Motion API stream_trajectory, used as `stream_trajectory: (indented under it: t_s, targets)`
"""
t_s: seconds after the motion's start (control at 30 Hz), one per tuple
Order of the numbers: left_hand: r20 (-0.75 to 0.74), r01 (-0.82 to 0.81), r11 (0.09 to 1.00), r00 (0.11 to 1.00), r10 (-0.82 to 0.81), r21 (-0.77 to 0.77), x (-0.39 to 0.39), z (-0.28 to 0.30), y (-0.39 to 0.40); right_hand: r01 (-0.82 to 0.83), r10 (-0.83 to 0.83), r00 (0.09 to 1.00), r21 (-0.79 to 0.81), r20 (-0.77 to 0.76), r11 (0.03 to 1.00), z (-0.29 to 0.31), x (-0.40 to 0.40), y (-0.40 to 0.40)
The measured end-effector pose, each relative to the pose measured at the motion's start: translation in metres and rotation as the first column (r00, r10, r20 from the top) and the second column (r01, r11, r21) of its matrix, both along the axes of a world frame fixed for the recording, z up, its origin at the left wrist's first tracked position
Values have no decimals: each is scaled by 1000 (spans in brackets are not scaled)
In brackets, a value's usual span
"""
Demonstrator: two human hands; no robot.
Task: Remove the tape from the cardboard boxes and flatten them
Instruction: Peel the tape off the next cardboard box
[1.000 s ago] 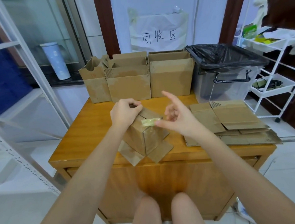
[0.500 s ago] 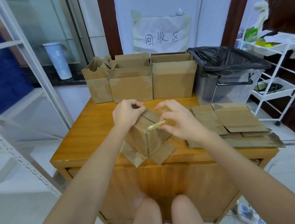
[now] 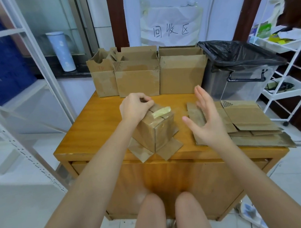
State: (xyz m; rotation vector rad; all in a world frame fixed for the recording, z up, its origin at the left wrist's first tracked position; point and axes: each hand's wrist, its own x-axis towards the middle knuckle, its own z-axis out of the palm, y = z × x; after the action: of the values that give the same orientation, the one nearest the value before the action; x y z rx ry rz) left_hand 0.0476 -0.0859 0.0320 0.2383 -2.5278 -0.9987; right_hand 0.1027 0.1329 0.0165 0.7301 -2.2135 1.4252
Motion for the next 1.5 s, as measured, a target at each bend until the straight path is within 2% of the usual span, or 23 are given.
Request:
stream_trajectory:
  t_s: [0.07, 0.13, 0.17, 0.2, 0.27, 0.3, 0.37, 0.43, 0.63, 0.73, 0.97, 1.07, 1.17, 1.27, 1.37, 1.5]
  targets:
    - [3, -7, 1000, 1000, 7, -3, 0, -1, 1, 65, -57, 988, 55, -144, 996, 9, 1, -5]
    - [10, -9, 1000, 1000, 9, -1, 1, -1, 1, 210, -166, 932, 105, -323, 972, 16, 4, -13]
    - [10, -8, 1000, 1000, 8, 0, 1, -1, 1, 285, -231, 917, 128, -326, 950, 19, 7, -17]
    - [10, -7, 1000, 1000, 7, 1, 2, 0, 2, 325, -283, 929, 162, -238, 932, 22, 10, -21]
    - [8, -7, 1000, 1000, 7, 1, 3, 0, 1, 280, -305, 951, 294, 43, 914, 21, 12, -28]
    - [7, -9, 1000, 1000, 9, 2, 3, 0, 1, 236, -297, 946, 351, 130, 906, 19, 12, -30]
    - [5, -11, 1000, 1000, 11, 2, 3, 0, 0, 183, -277, 934, 361, 227, 914, 16, 10, -32]
    - [0, -9, 1000, 1000, 9, -1, 2, -1, -1, 189, -295, 925, 382, 238, 904, 16, 5, -32]
    - [0, 4, 1000, 1000, -4, -4, 2, -1, 1, 287, -350, 936, 487, 41, 825, 26, -17, -27]
    - [-9, -1, 1000, 1000, 1, -2, 2, -1, 1, 248, -300, 953, 480, 34, 842, 33, -26, -30]
    - [-17, -4, 1000, 1000, 4, -13, 0, -3, 0, 54, -87, 992, 311, 92, 949, 41, -37, -47]
    - [-17, -3, 1000, 1000, 3, -14, -1, -3, 0, -132, 75, 983, 355, 169, 925, 43, -35, -46]
    - [-11, -2, 1000, 1000, 2, -4, 0, -2, 1, -331, 244, 927, 318, 285, 888, 45, -30, -41]
    - [-1, -3, 1000, 1000, 3, -3, 0, -1, 0, -414, 316, 887, 275, 337, 868, 49, -29, -34]
    - [3, -14, 1000, 1000, 14, -8, -1, -1, 0, -389, 260, 904, 398, 341, 831, 53, -26, -37]
    - [5, -4, 1000, 1000, 4, 1, -1, -2, 0, -277, 228, 959, 708, 166, 649, 56, -21, -53]
